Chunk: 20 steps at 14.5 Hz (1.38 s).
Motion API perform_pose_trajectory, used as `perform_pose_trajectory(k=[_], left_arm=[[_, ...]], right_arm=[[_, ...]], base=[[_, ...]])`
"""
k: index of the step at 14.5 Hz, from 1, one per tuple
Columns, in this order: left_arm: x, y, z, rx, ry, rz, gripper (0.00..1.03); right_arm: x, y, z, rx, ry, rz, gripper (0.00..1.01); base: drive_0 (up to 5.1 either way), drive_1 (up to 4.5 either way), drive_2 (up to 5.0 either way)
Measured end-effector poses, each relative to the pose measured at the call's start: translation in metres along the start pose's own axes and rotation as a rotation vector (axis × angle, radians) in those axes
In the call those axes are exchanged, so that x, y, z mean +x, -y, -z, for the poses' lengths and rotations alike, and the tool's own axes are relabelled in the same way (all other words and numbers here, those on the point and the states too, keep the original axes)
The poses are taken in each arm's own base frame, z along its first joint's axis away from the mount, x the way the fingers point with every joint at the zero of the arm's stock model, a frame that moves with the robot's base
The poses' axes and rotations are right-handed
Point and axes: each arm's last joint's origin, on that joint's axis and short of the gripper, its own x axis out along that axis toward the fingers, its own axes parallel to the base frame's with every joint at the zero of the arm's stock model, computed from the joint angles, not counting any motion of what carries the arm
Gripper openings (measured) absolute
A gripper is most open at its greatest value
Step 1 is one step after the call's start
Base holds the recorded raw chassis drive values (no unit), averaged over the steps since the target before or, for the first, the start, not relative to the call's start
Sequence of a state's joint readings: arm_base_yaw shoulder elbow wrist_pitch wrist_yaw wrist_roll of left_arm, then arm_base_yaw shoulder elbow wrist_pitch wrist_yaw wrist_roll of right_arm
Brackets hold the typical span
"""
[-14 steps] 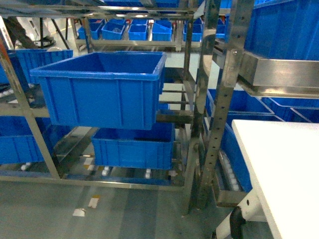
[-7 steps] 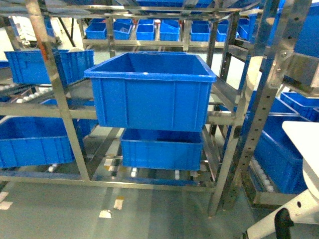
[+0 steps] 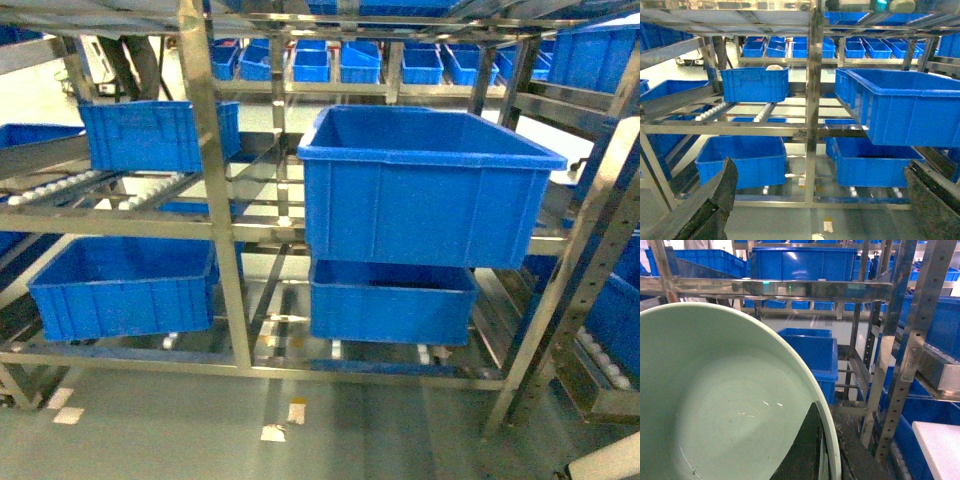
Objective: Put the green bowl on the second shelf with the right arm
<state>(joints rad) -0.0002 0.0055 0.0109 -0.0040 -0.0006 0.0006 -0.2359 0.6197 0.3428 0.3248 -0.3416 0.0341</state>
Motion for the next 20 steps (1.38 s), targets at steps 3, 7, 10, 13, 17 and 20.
perform_pose_trajectory(k=[3, 7, 10, 13, 17, 20], left_arm=[[0.0, 0.0, -0.0001, 0.0, 0.001, -0.002, 0.98], [0.0, 0.0001, -0.0001, 0.0, 0.002, 0.0, 0.98], [0.0, 0.0, -0.0001, 0.0, 0.002, -0.002, 0.98], [0.0, 0.0, -0.0006, 0.0, 0.006, -0.001, 0.98], [0.0, 0.0001, -0.0001, 0.0, 0.001, 0.0, 0.98], [0.0, 0.0001, 0.0, 0.0, 0.0, 0.0, 0.98]], right_arm=[[0.0001, 0.0, 0.0003, 0.001, -0.003, 0.0, 0.02], [0.0, 0.0, 0.0002, 0.001, -0.002, 0.0, 0.02], [-0.0008, -0.0004, -0.0007, -0.002, 0.005, -0.003, 0.02], [-0.001, -0.0005, -0.0011, -0.003, 0.008, -0.003, 0.02], [-0.0003, -0.0002, -0.0002, 0.0, 0.001, -0.003, 0.02], [0.0, -0.0001, 0.0002, 0.001, -0.002, -0.002, 0.02]], base=[[-4.9, 2.52, 2.5], [-3.7, 1.86, 1.9], [0.0, 0.0, 0.0], [-0.1, 2.79, -3.0], [0.0, 4.34, -4.3], [-0.1, 4.23, -4.4]])
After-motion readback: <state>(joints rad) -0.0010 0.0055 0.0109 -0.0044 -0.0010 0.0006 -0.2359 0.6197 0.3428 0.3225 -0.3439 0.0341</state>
